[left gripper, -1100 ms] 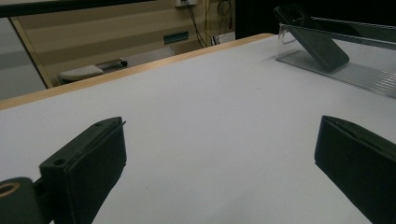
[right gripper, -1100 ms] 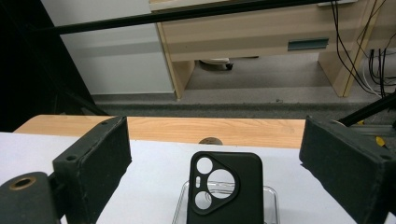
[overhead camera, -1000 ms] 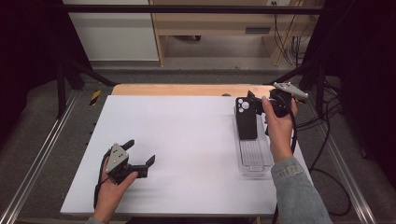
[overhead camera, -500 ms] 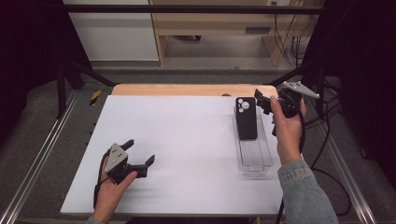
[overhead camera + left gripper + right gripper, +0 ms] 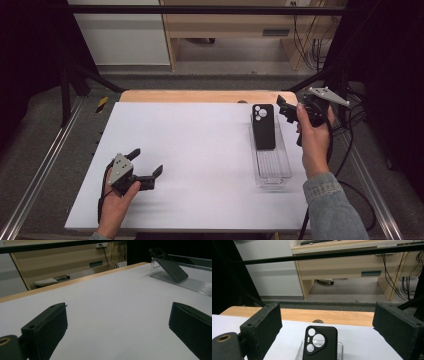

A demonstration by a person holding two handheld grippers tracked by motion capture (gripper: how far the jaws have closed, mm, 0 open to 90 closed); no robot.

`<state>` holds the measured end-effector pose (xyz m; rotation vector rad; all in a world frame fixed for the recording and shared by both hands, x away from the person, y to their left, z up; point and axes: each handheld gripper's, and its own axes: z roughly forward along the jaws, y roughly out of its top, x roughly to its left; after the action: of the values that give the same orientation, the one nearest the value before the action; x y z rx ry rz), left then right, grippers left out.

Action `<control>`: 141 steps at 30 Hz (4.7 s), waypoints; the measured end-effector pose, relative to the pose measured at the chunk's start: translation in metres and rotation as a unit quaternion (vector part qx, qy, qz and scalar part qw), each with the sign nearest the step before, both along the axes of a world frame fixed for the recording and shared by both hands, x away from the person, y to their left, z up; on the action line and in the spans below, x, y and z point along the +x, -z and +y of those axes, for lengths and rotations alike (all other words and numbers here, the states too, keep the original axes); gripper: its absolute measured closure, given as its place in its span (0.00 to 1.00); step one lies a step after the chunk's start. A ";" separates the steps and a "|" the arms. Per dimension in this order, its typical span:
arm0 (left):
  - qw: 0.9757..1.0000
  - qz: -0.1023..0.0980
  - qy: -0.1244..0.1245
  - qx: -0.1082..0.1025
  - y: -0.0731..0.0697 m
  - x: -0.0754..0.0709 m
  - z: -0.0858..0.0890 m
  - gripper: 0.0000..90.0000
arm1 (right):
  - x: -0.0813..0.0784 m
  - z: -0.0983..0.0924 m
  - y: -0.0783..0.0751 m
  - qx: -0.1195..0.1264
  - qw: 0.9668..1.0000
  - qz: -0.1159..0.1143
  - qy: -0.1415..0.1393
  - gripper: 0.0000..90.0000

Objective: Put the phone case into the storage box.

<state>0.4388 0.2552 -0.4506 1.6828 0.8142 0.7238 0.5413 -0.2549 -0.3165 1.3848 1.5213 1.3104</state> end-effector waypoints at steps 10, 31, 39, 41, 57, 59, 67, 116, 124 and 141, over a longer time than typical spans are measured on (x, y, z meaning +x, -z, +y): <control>1.000 0.003 -0.007 -0.016 -0.001 0.002 0.017 0.02 | -0.007 -0.006 -0.003 -0.010 1.000 -0.007 -0.001 0.10; 0.999 0.005 -0.011 -0.043 -0.004 -0.018 0.047 0.02 | -0.033 -0.022 -0.002 -0.008 1.000 -0.012 -0.021 0.08; 0.999 -0.001 -0.010 -0.045 -0.004 -0.019 0.050 0.02 | -0.044 -0.023 0.004 -0.021 0.999 -0.007 -0.030 0.07; 0.999 -0.001 -0.012 -0.047 -0.004 -0.019 0.051 0.02 | -0.045 -0.023 0.006 -0.020 0.999 -0.006 -0.031 0.07; 0.999 -0.004 -0.010 -0.046 -0.004 -0.017 0.052 0.02 | -0.058 -0.036 0.017 -0.009 0.999 -0.008 -0.031 0.06; 0.999 -0.006 -0.009 -0.046 -0.005 -0.017 0.053 0.02 | -0.060 -0.037 0.017 -0.010 0.999 -0.008 -0.034 0.06; 0.999 -0.006 -0.010 -0.044 -0.005 -0.017 0.053 0.02 | -0.067 -0.042 0.021 -0.022 0.999 -0.030 -0.031 0.06; 0.999 -0.014 0.000 -0.041 -0.007 -0.024 0.061 0.02 | -0.109 -0.046 0.055 -0.048 0.995 -0.080 -0.040 0.05; 0.999 -0.014 -0.003 -0.047 -0.007 -0.025 0.061 0.02 | -0.111 -0.046 0.060 -0.049 0.995 -0.080 -0.047 0.05; 0.999 -0.008 -0.001 -0.053 -0.007 -0.027 0.062 0.03 | -0.117 -0.051 0.070 -0.054 0.994 -0.083 -0.040 0.05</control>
<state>0.4115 0.3176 -0.4435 1.5788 0.8296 0.6832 0.4247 -0.3059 -0.3868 1.1299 1.5246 1.3368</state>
